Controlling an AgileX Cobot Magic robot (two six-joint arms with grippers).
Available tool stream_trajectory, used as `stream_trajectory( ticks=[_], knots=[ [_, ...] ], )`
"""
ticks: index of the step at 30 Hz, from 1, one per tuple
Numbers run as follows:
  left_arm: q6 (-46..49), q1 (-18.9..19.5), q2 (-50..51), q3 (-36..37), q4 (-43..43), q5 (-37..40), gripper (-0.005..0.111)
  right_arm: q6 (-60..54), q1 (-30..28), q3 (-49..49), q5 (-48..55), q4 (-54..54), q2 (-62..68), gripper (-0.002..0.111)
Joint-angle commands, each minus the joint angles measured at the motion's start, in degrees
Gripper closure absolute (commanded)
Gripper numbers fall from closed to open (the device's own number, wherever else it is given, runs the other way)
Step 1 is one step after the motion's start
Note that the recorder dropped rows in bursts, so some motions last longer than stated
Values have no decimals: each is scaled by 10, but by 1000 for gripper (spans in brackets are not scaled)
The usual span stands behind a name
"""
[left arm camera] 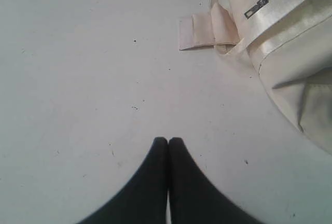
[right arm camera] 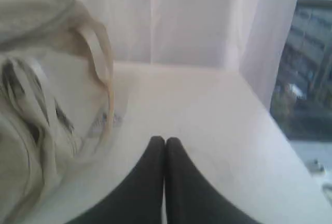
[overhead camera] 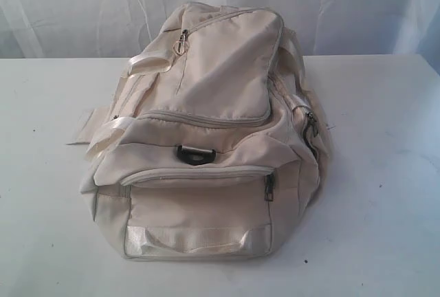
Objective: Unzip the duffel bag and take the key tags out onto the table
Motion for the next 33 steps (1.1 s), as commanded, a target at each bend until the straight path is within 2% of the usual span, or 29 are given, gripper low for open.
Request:
stream_trajectory(
  ticks=[1,4,6,11,14,16,17,18,19,21,22,23,25,28,30,31,33],
  knots=[
    [1,-3,-3,3,-7,2,106,0,-1,2,-272,-20,-4,108],
    [1,-3,-3,3,-7,2,106,55,-1,2,-521,14,-4,108],
    [1,-3,-3,3,-7,2,106,126,-1,-13,-610,14,-4,108],
    [1,-3,-3,3,-7,2,106,164,-1,-110,-535,-44,43,108],
    [1,-3,-3,3,-7,2,106,163,-1,-173,-503,-51,141,108],
    [1,-3,-3,3,-7,2,106,192,-1,-236,-560,-52,262,108],
    [1,-3,-3,3,-7,2,106,267,-1,-261,-645,-55,323,108],
    [1,-3,-3,3,-7,2,106,293,-1,-275,-682,-53,354,108],
    [1,-3,-3,3,-7,2,106,296,-1,-311,-672,-51,410,108],
    [1,-3,-3,3,-7,2,106,302,-1,-382,-570,-65,509,108],
    [1,-3,-3,3,-7,2,106,302,-1,-414,-552,-78,550,108],
    [1,-3,-3,3,-7,2,106,304,-1,-467,-520,-117,636,108],
    [1,-3,-3,3,-7,2,106,394,14,-578,-422,-252,755,108],
    [1,-3,-3,3,-7,2,106,607,76,-763,-278,-575,929,108],
    [1,-3,-3,3,-7,2,106,741,117,-864,-260,-781,1021,108],
    [1,-3,-3,3,-7,2,106,771,130,-894,-251,-841,1047,108],
    [1,-3,-3,3,-7,2,106,805,150,-935,-206,-871,1088,108]
  ],
)
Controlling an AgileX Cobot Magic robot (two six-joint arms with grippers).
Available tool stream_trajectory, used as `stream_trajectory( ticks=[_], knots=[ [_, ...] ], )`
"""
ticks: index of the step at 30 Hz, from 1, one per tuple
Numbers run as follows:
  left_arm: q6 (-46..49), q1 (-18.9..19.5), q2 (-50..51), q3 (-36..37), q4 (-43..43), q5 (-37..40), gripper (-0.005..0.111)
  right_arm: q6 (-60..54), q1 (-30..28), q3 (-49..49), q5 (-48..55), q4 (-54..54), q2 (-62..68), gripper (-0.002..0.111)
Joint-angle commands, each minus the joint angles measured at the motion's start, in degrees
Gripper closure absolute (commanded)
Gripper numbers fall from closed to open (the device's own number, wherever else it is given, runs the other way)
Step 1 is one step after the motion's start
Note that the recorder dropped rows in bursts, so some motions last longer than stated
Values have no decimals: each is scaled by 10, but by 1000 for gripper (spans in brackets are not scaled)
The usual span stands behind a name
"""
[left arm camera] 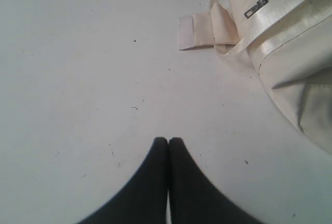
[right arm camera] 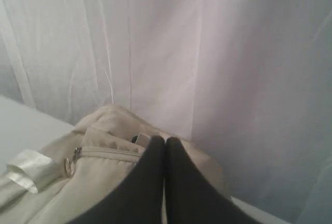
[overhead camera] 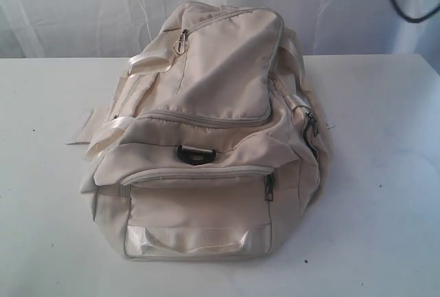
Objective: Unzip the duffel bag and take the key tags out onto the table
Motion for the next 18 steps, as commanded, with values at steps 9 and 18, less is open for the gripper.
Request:
stream_trajectory(
  ticks=[9,18],
  knots=[
    [1,-3,-3,3,-7,2,106,-94,109,-190,438,-80,160,108],
    [1,-3,-3,3,-7,2,106,-754,32,-454,688,764,236,108]
  ],
)
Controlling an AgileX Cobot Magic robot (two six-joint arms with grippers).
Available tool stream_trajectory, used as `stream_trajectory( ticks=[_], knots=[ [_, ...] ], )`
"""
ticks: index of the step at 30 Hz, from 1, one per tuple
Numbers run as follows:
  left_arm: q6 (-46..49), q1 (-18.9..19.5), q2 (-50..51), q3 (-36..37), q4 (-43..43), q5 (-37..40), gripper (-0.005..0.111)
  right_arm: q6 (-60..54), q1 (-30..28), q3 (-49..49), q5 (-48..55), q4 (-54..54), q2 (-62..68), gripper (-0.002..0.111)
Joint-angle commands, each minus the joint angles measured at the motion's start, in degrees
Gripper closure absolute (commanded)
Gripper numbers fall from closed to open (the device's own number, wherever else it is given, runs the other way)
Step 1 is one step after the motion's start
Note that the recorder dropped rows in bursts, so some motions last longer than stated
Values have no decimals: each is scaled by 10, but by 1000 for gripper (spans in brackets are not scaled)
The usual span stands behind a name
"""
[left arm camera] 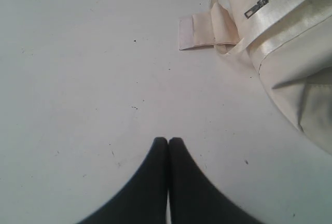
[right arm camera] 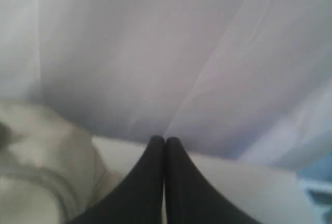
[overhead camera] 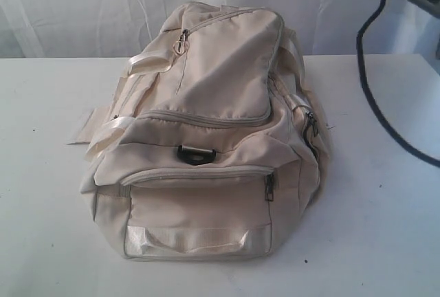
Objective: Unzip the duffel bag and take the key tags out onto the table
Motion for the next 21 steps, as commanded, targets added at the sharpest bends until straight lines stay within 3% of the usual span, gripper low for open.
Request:
stream_trajectory(
  ticks=[1,6,8,11,16,21],
  knots=[
    [1,-3,-3,3,-7,2,106,-265,-50,-83,169,375,10,108],
    [1,-3,-3,3,-7,2,106,-354,-50,-91,293,532,-14,108],
    [1,-3,-3,3,-7,2,106,-395,-36,-91,298,599,-18,105],
    [1,-3,-3,3,-7,2,106,-430,1,-62,298,626,-36,92],
    [1,-3,-3,3,-7,2,106,-486,66,9,298,624,-87,60],
    [1,-3,-3,3,-7,2,106,-558,118,98,298,612,-128,43]
  ],
)
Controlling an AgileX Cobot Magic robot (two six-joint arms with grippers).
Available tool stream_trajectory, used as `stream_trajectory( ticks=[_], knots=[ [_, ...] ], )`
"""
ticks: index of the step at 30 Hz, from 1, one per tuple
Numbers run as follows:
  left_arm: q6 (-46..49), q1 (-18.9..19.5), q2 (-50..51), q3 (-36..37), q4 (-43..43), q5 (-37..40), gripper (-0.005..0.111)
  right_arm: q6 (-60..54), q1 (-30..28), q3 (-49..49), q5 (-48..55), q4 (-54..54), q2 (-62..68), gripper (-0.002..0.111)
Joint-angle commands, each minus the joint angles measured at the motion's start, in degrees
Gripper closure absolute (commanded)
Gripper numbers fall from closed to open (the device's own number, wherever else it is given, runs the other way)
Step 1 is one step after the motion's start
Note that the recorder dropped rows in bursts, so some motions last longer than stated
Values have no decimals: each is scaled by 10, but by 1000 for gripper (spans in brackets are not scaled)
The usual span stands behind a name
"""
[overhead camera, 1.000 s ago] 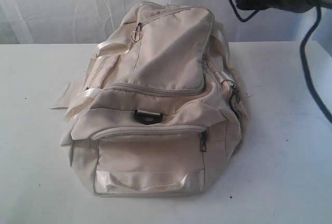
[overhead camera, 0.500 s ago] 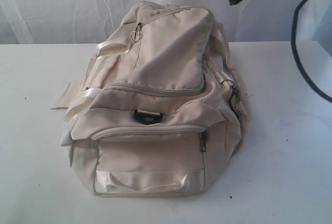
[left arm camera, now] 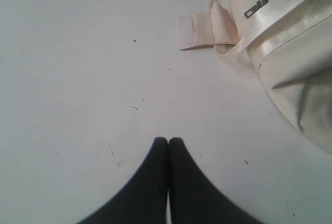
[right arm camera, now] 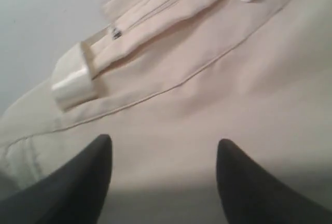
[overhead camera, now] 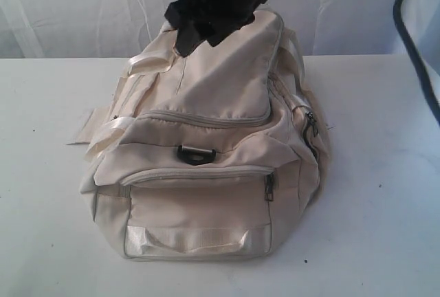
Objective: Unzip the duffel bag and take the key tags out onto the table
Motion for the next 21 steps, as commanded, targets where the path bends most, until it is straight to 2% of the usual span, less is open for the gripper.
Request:
stream_trajectory(
  ticks=[1,5,10,16,18,21],
  knots=[
    [1,-3,-3,3,-7,2,106,-73,38,69,1,-12,-32,41],
    [1,-3,-3,3,-7,2,106,-106,61,106,1,-12,-32,35],
    [1,-3,-3,3,-7,2,106,-153,98,127,1,-13,-32,35],
    [1,-3,-3,3,-7,2,106,-152,144,127,1,-89,-30,36],
    [1,-3,-3,3,-7,2,106,-137,152,127,1,-114,-28,44],
    [1,-3,-3,3,-7,2,106,-124,161,127,1,-140,-18,72]
  ],
)
